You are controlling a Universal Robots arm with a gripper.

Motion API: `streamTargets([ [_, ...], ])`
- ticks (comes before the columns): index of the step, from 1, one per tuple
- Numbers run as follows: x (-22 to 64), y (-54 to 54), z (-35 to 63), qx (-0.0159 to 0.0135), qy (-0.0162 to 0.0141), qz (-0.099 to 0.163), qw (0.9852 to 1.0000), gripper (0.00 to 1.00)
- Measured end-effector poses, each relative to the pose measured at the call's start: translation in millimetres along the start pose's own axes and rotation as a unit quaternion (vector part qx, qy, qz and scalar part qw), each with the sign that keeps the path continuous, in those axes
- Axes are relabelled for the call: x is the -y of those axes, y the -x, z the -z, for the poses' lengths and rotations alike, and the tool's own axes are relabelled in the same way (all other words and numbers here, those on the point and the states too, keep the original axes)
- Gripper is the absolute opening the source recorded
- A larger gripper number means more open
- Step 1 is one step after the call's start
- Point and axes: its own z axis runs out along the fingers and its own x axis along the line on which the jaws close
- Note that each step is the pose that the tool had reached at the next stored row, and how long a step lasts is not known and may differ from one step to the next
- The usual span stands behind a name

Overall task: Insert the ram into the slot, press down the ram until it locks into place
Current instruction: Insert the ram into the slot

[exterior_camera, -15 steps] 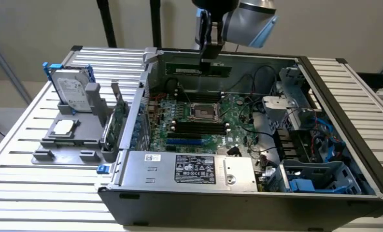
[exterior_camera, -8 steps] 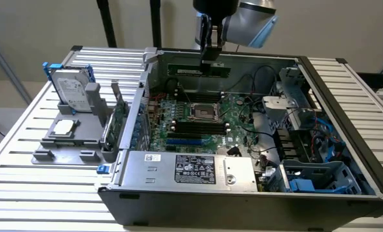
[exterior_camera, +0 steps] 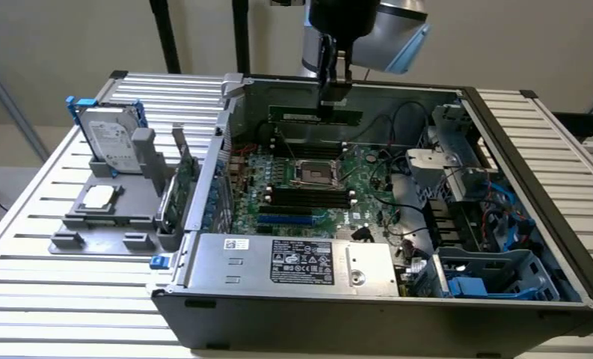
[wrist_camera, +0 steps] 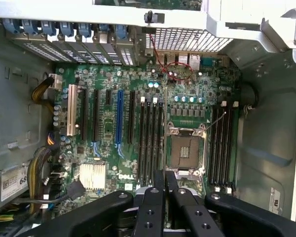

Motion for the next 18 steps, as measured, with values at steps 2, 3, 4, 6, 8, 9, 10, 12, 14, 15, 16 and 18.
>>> streamTargets([
  [2,1.6,-0.1,-3.5,0.0000,0.0000,0.000,1.0000,0.13],
  [3,1.9,-0.3,-5.3,0.0000,0.0000,0.000,1.0000,0.13],
  [4,2.0,-0.5,-7.1,0.0000,0.0000,0.000,1.0000,0.13],
  [6,2.3,-0.9,-10.8,0.0000,0.0000,-0.001,1.0000,0.13],
  [8,2.5,-1.3,-14.4,0.0000,0.0000,-0.001,1.0000,0.13],
  [9,2.5,-1.5,-16.2,0.0001,-0.0001,-0.002,1.0000,0.13],
  [10,2.6,-1.7,-18.0,0.0002,-0.0001,-0.003,1.0000,0.13],
  [12,2.7,-2.3,-21.7,0.0003,-0.0001,-0.006,1.0000,0.13],
  [14,2.9,-3.2,-25.3,0.0005,-0.0006,-0.011,0.9999,0.13],
  [15,2.9,-3.7,-27.1,0.0006,-0.0010,-0.015,0.9999,0.13],
  [16,3.0,-4.1,-28.9,0.0007,-0.0013,-0.018,0.9998,0.13],
  [18,3.1,-4.8,-32.6,0.0009,-0.0016,-0.023,0.9997,0.13],
])
